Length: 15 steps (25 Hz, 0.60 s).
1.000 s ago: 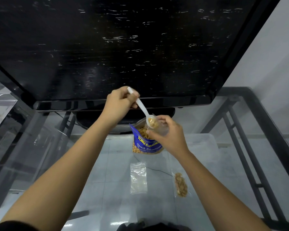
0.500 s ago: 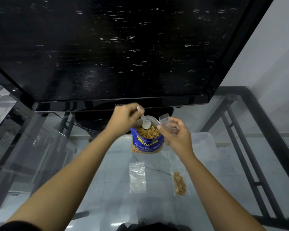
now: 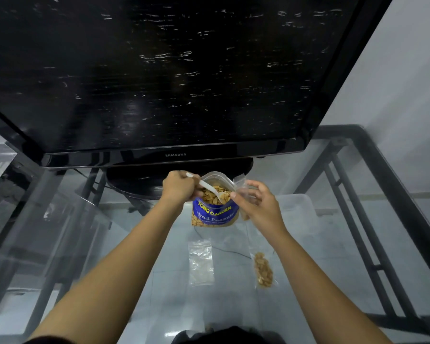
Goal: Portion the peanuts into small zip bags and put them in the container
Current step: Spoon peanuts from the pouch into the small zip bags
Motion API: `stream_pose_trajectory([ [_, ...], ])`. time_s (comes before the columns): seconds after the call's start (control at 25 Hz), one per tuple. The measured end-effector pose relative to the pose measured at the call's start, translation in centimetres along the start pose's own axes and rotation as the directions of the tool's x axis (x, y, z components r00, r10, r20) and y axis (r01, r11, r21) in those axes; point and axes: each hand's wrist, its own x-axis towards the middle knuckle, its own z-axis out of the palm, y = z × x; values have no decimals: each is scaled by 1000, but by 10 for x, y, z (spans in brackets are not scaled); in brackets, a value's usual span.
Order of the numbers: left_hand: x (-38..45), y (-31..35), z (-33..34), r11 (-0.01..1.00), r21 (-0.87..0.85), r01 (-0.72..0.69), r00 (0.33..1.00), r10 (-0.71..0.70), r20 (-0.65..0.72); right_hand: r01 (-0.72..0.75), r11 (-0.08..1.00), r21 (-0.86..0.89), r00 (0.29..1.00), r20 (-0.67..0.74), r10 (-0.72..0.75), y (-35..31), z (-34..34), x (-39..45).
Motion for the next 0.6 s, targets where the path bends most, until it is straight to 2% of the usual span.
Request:
stream_pose_trajectory([
  [0.12,-3,-3,-1,999,-45,11,997,-8,76,-15,1000,8,1000,10,15,0,-2,0],
  [0.44,2,-4,-11,953,-286,99,995,-95,29,3,998,60,1000,15,-4,-3,-4,0],
  [0.52,7,-4,-18,937,-330,113,994,-111,23,45,999,1,998,-37,-45,-8,-6,-1],
  [0.6,12,-5,-26,926,-356,124,992,-129,9,108,982,-153,991,-66,-120,-15,-9,0],
])
